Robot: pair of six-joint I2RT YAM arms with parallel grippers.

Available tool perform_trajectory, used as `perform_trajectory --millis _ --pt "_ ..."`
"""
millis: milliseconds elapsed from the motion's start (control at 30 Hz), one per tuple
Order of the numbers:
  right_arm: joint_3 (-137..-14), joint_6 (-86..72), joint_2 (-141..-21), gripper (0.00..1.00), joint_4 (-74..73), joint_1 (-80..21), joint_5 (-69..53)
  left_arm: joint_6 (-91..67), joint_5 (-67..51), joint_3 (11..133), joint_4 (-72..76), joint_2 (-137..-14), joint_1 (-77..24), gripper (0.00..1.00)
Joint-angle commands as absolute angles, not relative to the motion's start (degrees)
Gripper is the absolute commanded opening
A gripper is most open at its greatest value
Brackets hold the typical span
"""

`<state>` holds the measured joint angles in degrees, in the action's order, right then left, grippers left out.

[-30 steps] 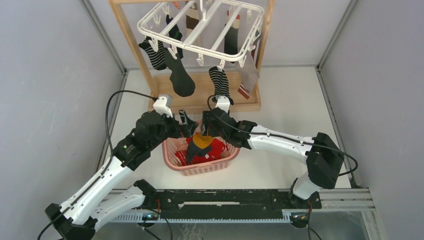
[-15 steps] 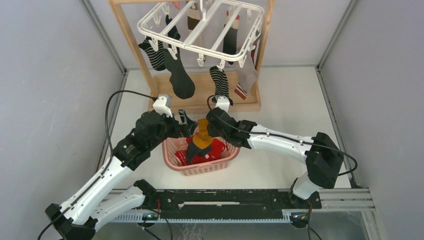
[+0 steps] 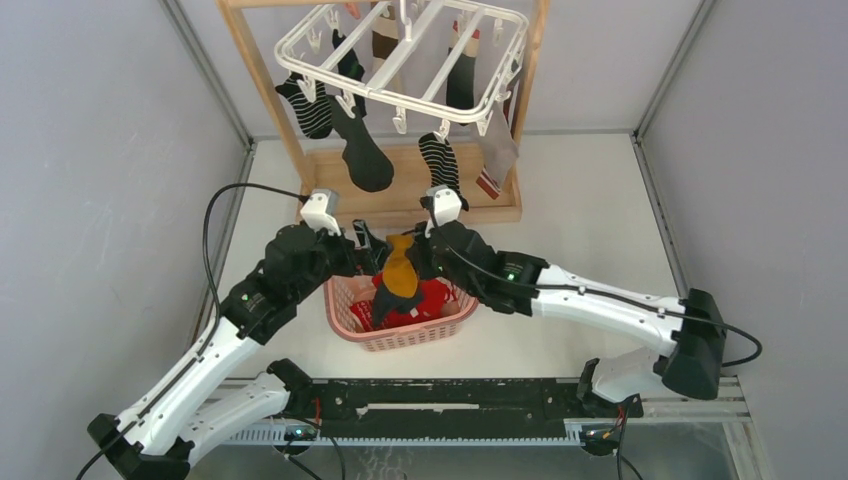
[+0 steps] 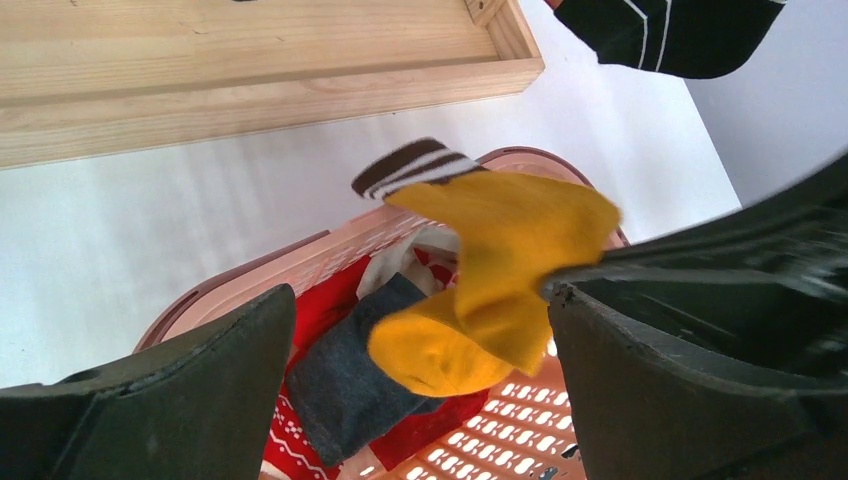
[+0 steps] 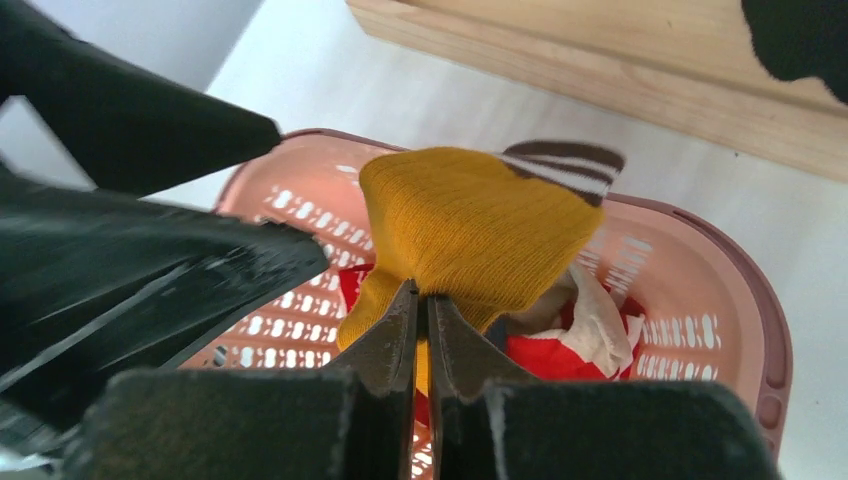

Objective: Remove the socks clipped to the hanger
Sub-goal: Pick up the sock from the bin, then place the sock in the bin.

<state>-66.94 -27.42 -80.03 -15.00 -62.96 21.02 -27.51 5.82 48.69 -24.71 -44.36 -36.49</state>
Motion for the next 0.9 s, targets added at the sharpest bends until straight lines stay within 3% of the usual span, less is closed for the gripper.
perform_trajectory --millis 0,533,867 --pt "-66.20 -22.54 -75.01 0.09 -12.97 -64.02 22.85 -27.25 6.06 47.53 -24.33 -43.53 -35.83 1.00" --pt "-65.86 -12.89 -65.57 0.08 -11.85 -68.47 19.18 -31.04 9.20 44.26 -27.09 -37.69 -34.43 1.00" --pt "-66.83 -12.38 -69.21 0.08 -7.24 -69.89 13.46 -33.65 14.11 43.75 -30.01 -32.62 -33.68 1.00"
